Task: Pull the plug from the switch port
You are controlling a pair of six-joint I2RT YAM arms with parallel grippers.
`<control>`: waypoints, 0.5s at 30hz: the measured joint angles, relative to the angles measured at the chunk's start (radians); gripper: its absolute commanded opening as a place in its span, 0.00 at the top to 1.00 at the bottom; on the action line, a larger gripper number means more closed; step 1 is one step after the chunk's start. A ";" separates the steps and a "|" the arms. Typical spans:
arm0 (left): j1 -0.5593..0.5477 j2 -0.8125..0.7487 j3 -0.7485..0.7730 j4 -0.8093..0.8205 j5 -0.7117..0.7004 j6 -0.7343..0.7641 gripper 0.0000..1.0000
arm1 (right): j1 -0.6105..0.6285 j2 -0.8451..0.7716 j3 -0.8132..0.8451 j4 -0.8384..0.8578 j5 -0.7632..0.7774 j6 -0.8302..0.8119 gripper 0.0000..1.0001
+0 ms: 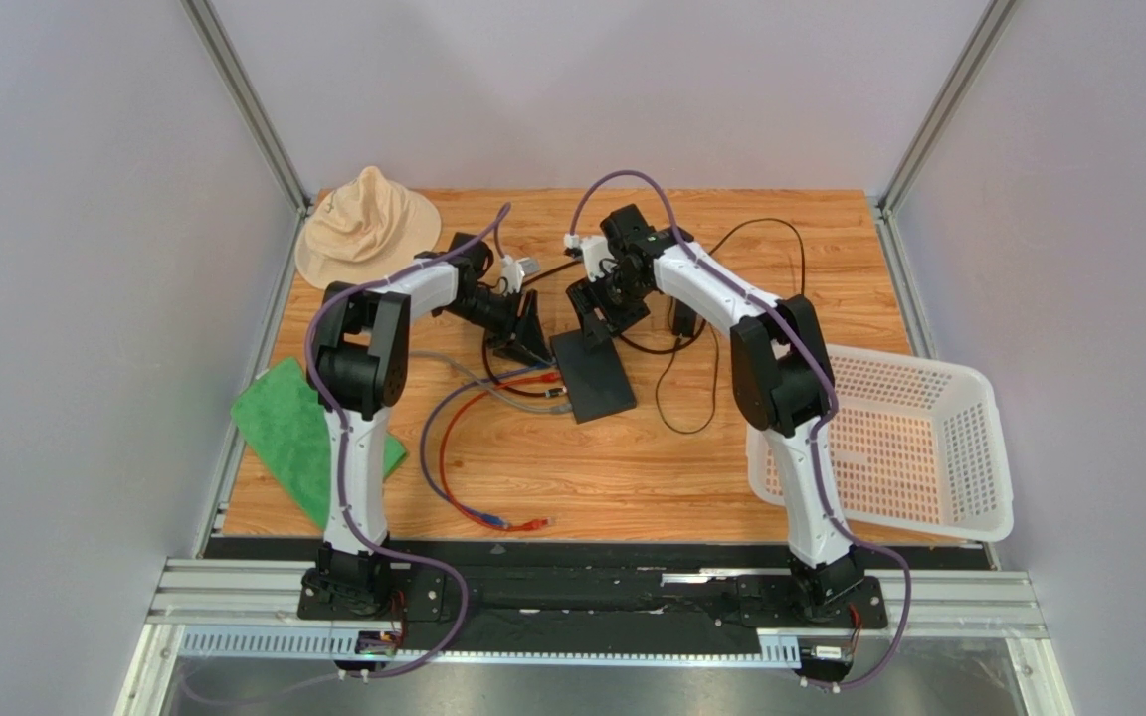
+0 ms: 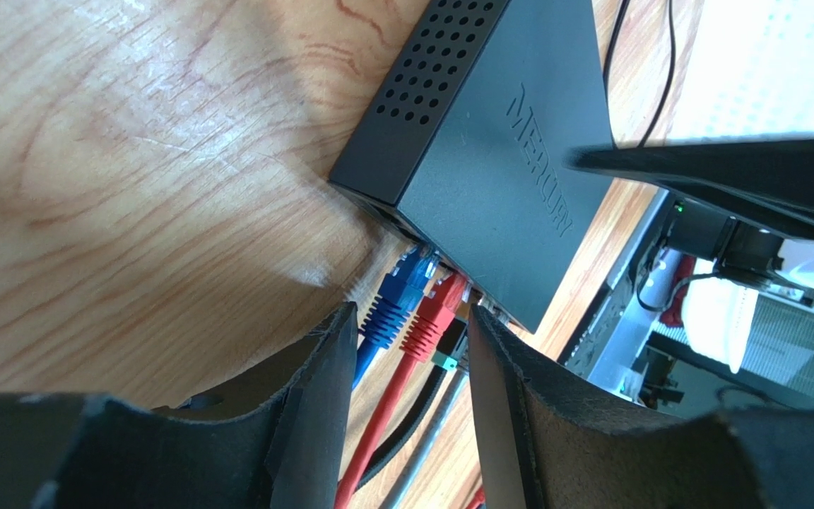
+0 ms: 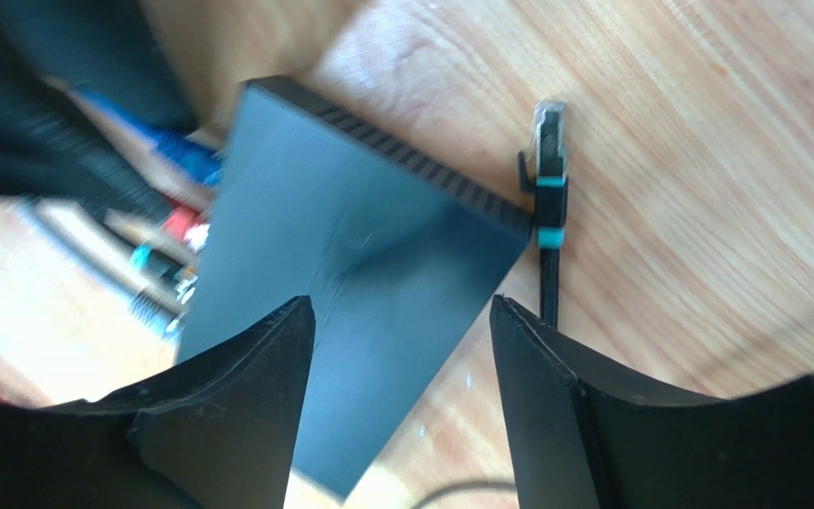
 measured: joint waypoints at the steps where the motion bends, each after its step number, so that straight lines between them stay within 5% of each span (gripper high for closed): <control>1: 0.000 -0.004 -0.007 0.007 -0.003 -0.002 0.49 | 0.000 -0.015 0.000 -0.011 -0.005 -0.009 0.34; 6: 0.005 -0.006 -0.024 0.034 0.006 -0.030 0.51 | 0.000 -0.136 -0.002 -0.022 -0.039 -0.024 0.35; 10: 0.003 -0.006 -0.025 0.040 0.000 -0.047 0.53 | 0.006 -0.319 -0.121 0.132 -0.071 0.035 0.39; 15: -0.003 -0.005 -0.024 0.043 -0.012 -0.054 0.55 | 0.030 -0.393 -0.192 0.252 -0.030 0.051 0.64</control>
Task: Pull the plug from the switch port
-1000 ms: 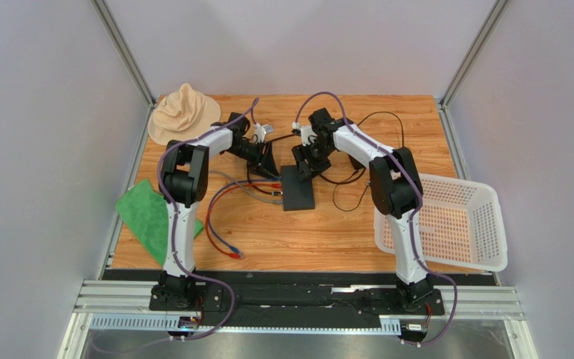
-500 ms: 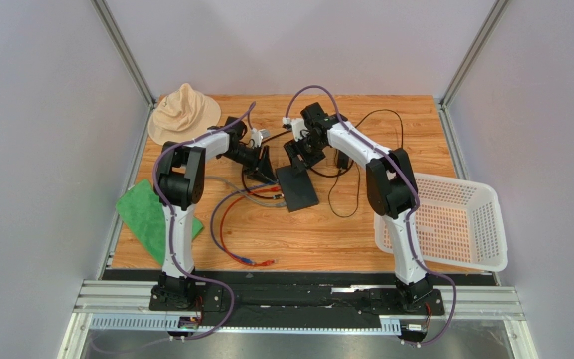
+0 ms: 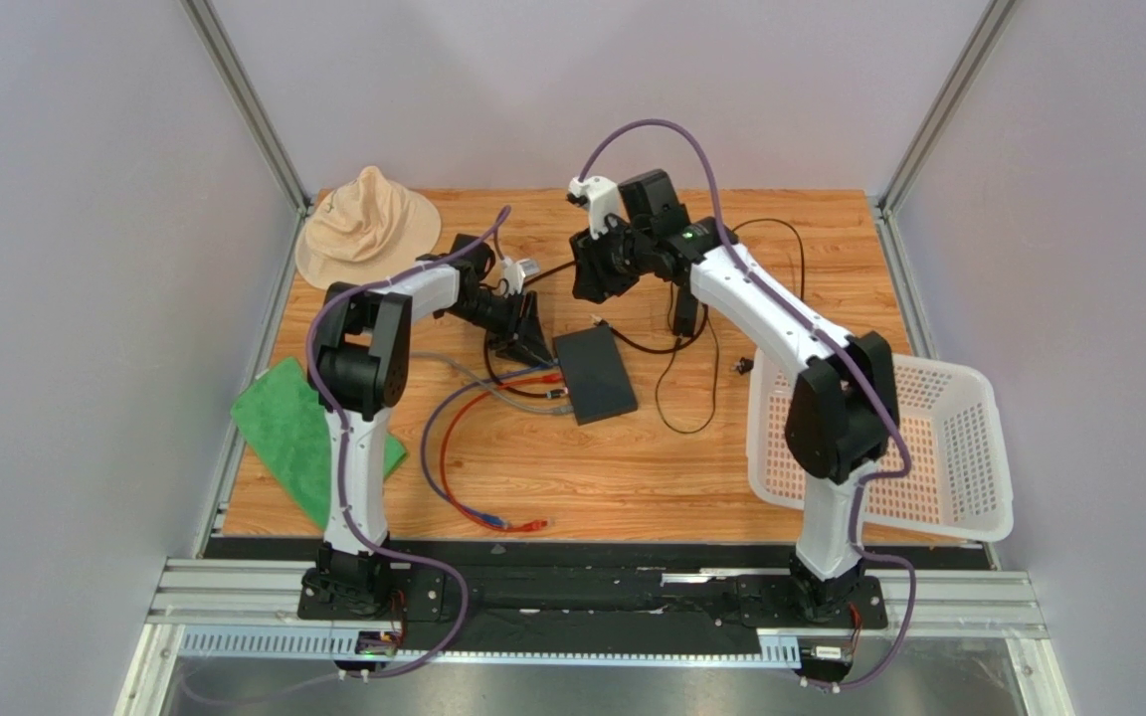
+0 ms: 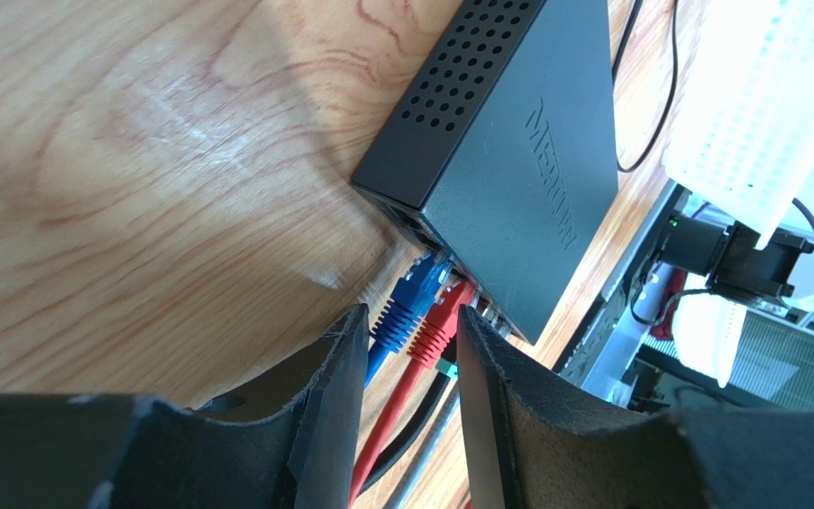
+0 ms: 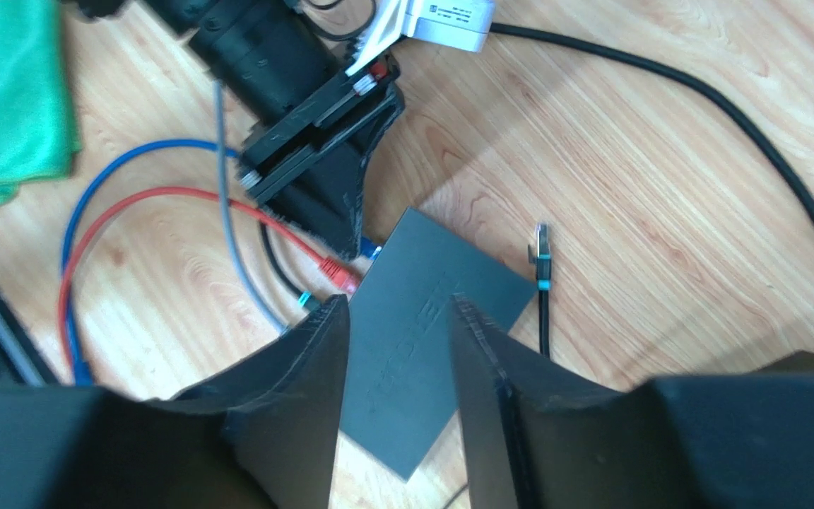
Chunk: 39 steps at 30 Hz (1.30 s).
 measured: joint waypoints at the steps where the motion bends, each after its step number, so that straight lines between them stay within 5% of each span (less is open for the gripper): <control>1: -0.003 0.000 0.002 0.000 -0.003 -0.001 0.55 | 0.003 0.024 0.013 -0.001 0.015 0.002 0.66; 5: -0.027 0.000 0.009 -0.001 -0.018 -0.001 0.55 | 0.008 0.154 0.015 0.010 0.053 0.008 0.77; 9: -0.054 0.000 0.011 -0.001 -0.022 0.000 0.55 | 0.003 0.220 -0.014 -0.030 0.060 0.024 1.00; 39: -0.086 0.029 0.082 -0.085 -0.077 -0.031 0.53 | 0.011 0.180 -0.183 -0.005 0.072 0.071 1.00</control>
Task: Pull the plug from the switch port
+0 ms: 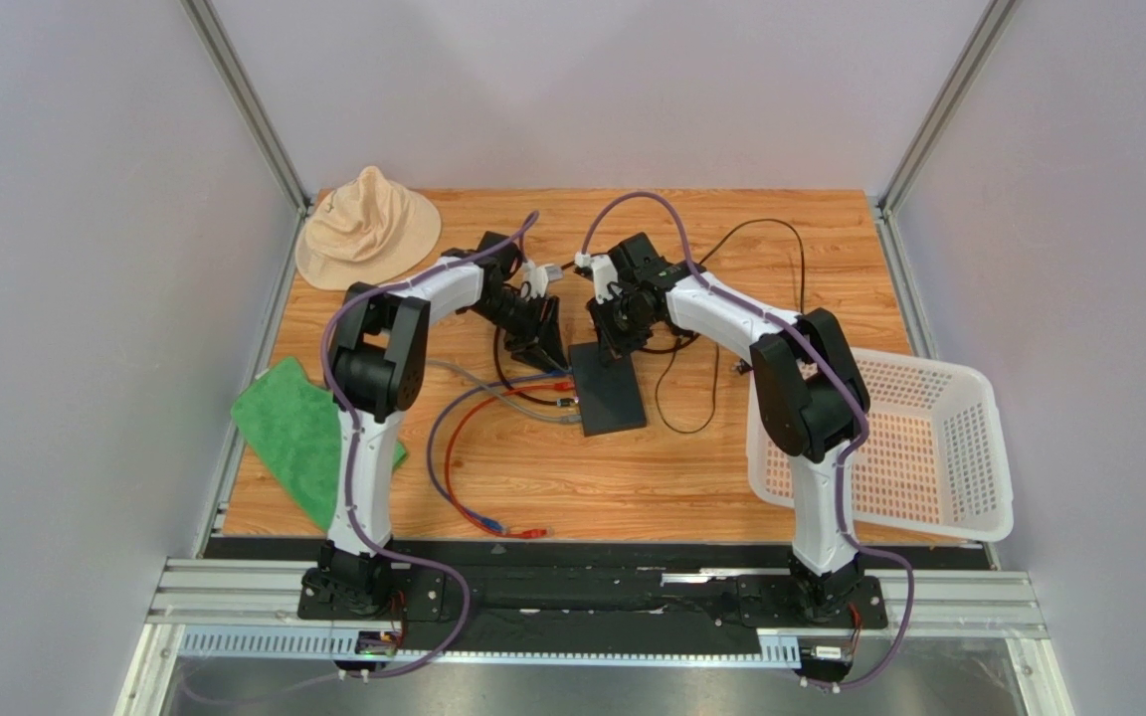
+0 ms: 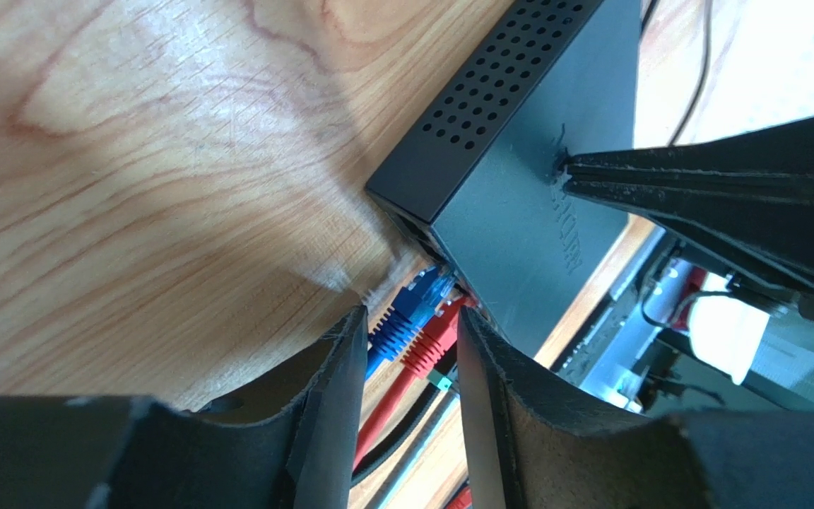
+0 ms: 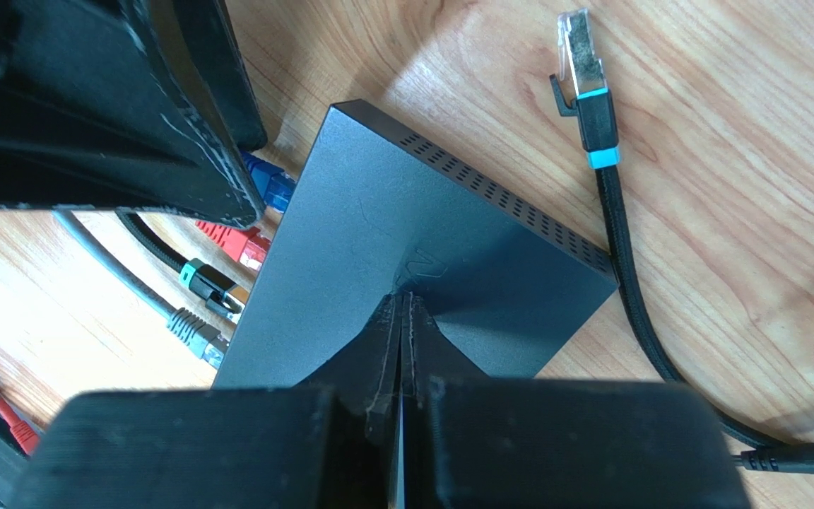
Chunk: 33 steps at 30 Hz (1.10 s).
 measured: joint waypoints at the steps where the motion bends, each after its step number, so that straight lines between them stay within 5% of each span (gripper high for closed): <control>1: -0.004 0.000 0.006 -0.007 -0.010 0.001 0.53 | 0.000 0.000 0.000 0.002 0.000 0.001 1.00; 14: -0.022 0.012 0.048 -0.054 -0.067 0.015 0.65 | 0.005 -0.004 -0.013 0.022 -0.001 0.009 1.00; 23: -0.048 0.043 0.117 -0.103 -0.080 0.017 0.55 | 0.005 -0.015 -0.032 0.036 -0.001 0.010 1.00; 29: -0.036 0.079 0.134 -0.103 0.003 0.023 0.66 | 0.004 -0.025 -0.043 0.030 0.012 0.010 1.00; 33: -0.028 0.091 0.135 -0.103 0.029 0.029 0.85 | 0.003 -0.029 -0.049 0.031 0.016 0.010 1.00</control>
